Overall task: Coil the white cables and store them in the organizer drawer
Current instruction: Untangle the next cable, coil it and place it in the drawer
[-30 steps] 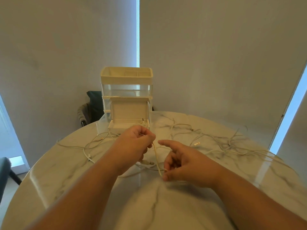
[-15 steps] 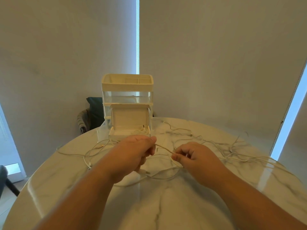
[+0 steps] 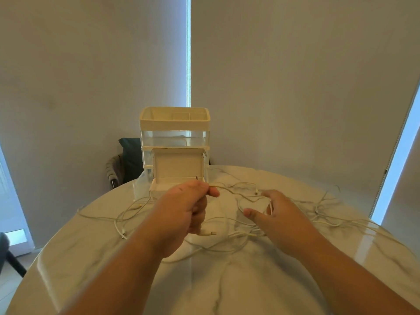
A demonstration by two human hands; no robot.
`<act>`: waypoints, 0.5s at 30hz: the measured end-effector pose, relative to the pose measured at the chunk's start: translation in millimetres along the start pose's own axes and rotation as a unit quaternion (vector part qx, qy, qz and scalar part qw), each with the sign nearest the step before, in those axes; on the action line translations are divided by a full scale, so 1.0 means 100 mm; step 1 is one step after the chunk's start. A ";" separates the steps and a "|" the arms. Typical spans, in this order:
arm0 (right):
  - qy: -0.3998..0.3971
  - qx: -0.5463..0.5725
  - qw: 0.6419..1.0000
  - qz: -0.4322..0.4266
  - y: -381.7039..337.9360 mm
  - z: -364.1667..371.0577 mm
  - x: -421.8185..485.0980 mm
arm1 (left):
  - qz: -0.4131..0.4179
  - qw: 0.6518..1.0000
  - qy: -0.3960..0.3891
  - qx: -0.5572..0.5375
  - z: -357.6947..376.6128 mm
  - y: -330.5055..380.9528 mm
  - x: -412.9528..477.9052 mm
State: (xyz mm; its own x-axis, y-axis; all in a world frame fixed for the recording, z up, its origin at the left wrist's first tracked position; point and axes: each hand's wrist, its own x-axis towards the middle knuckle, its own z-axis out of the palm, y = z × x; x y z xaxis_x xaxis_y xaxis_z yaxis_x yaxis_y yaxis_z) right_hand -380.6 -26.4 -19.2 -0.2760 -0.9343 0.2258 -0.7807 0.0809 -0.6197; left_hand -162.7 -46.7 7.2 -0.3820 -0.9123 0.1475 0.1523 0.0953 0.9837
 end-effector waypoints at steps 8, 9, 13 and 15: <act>0.092 0.143 0.950 -0.262 -0.30 0.01 -0.36 | 0.013 0.995 -0.038 0.093 0.21 -0.10 -0.06; 0.059 0.150 0.953 -0.256 -0.31 0.05 -0.36 | 0.010 0.995 -0.048 0.086 0.23 -0.09 -0.08; 0.017 0.237 0.945 -0.227 -0.29 0.12 -0.30 | 0.015 0.993 -0.081 0.086 0.26 -0.09 -0.09; 0.024 0.266 0.940 -0.214 -0.27 0.11 -0.28 | -0.014 0.994 -0.106 0.005 0.26 -0.10 -0.08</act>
State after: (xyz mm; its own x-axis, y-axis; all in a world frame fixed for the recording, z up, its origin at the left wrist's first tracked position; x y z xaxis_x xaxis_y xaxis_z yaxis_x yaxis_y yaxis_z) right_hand -345.9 -5.9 -17.0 -0.0354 -0.8244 0.5649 -0.4380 -0.4953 -0.7502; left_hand -184.9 -29.6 -1.3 -0.5692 -0.8105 0.1381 0.1304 0.0768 0.9885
